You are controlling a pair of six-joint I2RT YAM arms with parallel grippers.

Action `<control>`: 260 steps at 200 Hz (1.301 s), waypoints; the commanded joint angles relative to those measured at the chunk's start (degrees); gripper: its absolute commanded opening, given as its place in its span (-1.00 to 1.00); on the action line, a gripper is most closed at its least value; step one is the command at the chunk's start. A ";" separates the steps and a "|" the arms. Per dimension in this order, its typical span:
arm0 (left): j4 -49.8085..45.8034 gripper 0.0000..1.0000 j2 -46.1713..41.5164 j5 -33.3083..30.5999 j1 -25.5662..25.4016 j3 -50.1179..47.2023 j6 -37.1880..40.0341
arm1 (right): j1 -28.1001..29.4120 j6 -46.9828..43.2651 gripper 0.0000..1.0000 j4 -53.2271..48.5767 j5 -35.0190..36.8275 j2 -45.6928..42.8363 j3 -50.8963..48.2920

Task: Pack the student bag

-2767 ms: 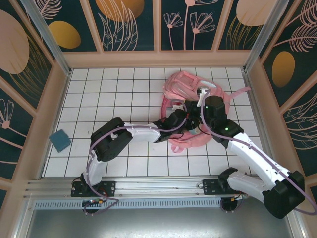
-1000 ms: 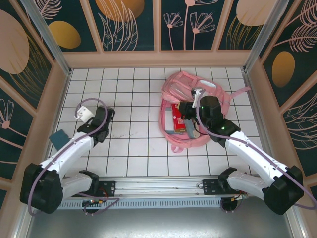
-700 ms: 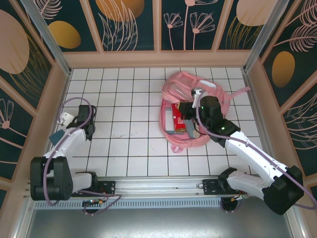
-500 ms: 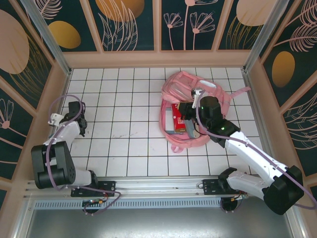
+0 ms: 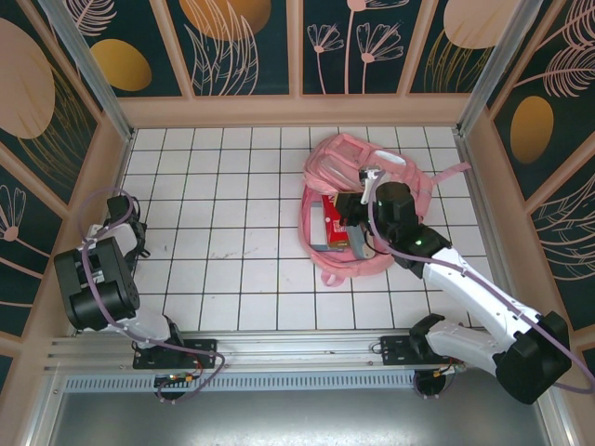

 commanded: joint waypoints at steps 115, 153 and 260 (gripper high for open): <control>11.62 0.95 -1.43 21.38 -31.15 -7.28 -10.36 | 0.73 -0.13 -1.00 7.31 -1.70 -0.02 1.00; 9.62 0.97 1.30 18.23 -43.06 0.04 -10.52 | 0.88 -0.04 -1.00 7.09 -1.40 0.18 1.05; -2.58 0.97 2.74 2.70 -46.30 10.98 22.08 | 0.79 -0.57 -1.00 6.90 -0.91 0.28 0.82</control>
